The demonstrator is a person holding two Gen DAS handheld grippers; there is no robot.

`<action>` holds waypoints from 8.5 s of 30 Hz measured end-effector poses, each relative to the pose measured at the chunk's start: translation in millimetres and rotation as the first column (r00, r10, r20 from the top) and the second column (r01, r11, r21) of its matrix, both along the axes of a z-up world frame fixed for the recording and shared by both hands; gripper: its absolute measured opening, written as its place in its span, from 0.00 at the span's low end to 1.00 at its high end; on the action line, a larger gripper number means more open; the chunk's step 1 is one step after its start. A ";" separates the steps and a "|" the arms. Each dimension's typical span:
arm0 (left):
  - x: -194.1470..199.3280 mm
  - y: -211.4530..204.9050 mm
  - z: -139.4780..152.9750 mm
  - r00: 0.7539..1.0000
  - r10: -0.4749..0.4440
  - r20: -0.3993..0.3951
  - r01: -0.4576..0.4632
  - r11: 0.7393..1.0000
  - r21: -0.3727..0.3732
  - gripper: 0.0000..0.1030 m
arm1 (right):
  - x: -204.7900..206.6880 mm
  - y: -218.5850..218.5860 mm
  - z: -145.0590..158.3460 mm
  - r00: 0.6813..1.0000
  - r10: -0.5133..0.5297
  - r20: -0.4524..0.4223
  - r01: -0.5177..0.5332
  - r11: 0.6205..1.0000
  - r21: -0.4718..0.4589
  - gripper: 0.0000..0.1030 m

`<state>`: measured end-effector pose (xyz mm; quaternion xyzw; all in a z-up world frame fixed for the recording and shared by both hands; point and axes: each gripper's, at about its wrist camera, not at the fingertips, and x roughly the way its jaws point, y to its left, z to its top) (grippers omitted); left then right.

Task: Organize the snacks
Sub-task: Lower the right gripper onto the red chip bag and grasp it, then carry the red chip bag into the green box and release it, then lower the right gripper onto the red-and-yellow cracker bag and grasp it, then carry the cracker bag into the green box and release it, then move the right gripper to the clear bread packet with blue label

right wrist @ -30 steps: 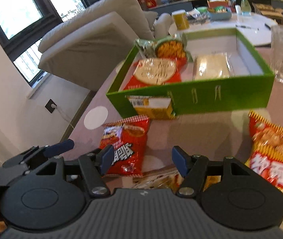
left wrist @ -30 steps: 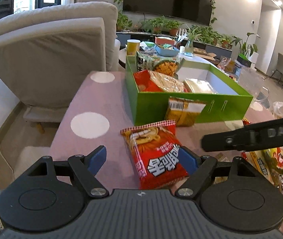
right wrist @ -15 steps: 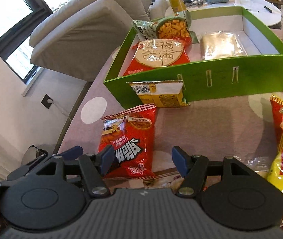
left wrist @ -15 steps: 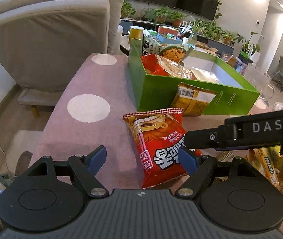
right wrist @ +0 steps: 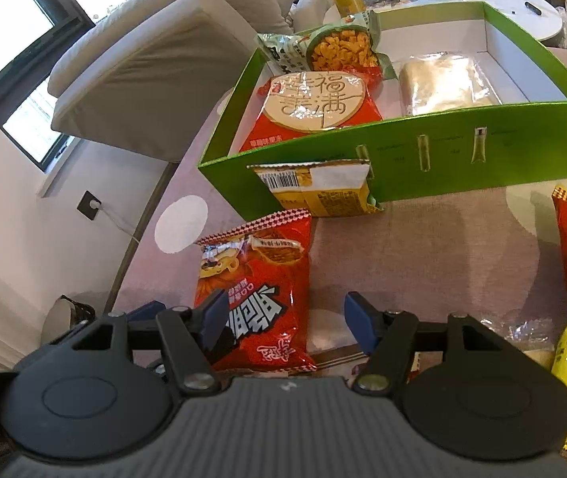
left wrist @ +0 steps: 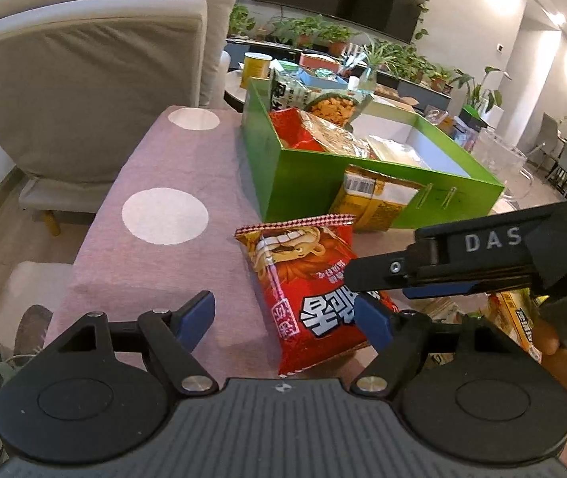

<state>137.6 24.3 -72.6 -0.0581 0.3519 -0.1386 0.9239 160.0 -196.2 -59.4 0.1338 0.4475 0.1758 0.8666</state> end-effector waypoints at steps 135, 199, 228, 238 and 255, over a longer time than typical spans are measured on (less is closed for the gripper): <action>20.2 -200.0 15.2 0.941 -0.337 -0.043 0.339 0.930 0.141 0.75 | -33.2 -187.7 -4.8 0.960 -0.277 -0.034 0.279 0.959 0.052 0.42; 53.4 -185.9 95.7 0.945 -0.289 0.155 0.277 0.956 0.094 0.60 | 24.3 -130.7 80.8 0.966 -0.084 0.244 0.060 0.993 0.102 0.31; 130.6 -193.4 44.4 0.966 -0.237 0.102 0.218 0.961 0.171 0.60 | 90.7 -151.5 38.2 0.957 -0.072 0.280 0.047 0.995 0.093 0.31; 92.8 -166.2 63.4 0.966 -0.209 0.149 0.188 0.971 0.147 0.62 | 47.5 -160.0 56.5 0.948 -0.113 0.298 0.093 0.992 0.080 0.31; 6.8 -86.9 73.2 0.977 -0.123 0.175 0.100 0.986 0.134 0.70 | -33.3 -122.7 53.4 0.967 -0.041 0.251 0.038 0.999 0.015 0.38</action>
